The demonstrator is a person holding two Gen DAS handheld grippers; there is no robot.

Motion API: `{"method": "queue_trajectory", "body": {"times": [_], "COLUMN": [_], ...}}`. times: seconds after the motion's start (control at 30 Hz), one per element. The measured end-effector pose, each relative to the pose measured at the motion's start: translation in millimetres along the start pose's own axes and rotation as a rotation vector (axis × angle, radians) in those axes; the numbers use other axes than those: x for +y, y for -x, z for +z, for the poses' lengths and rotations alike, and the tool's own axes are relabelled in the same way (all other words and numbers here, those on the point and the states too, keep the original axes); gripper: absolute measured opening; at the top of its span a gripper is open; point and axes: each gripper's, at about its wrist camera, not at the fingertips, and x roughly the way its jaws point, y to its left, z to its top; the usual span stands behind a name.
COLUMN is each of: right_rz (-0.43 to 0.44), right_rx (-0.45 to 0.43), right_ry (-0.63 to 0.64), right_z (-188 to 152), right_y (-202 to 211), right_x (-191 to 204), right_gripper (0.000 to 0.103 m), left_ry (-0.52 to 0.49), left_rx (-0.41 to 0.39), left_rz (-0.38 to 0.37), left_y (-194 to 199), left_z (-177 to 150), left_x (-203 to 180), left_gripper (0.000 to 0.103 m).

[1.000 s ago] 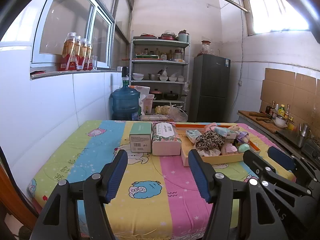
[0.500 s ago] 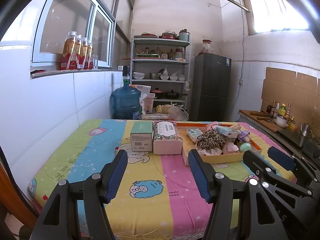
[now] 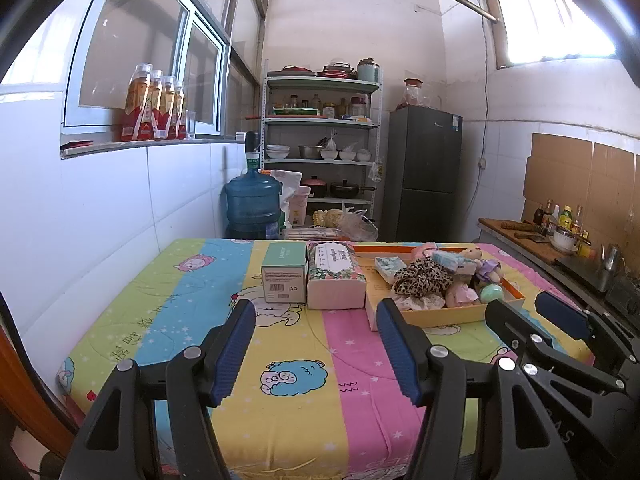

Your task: Organize soft objects

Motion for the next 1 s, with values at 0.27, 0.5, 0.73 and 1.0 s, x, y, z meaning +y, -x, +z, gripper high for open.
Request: {"method": "queue_trajectory", "body": {"times": [0.27, 0.5, 0.73, 1.0], "right_rz": [0.001, 0.0, 0.002, 0.002], "right_rx": [0.0, 0.001, -0.001, 0.0], "right_ry": [0.0, -0.001, 0.001, 0.0], "right_z": [0.0, -0.1, -0.7, -0.5], "right_y": [-0.1, -0.4, 0.7, 0.7], "right_x": [0.1, 1.0, 1.6, 1.5], "right_gripper": [0.061, 0.061, 0.061, 0.061], "left_ry": [-0.002, -0.004, -0.004, -0.004], "left_rx": [0.0, 0.0, 0.001, 0.002], "left_rz": [0.002, 0.002, 0.002, 0.002], "left_y": [-1.3, -1.0, -1.3, -2.0], "left_z": [-0.9, -0.6, -0.6, -0.7], "left_x": [0.4, -0.6, -0.3, 0.6], "left_gripper": [0.063, 0.063, 0.063, 0.063]}}
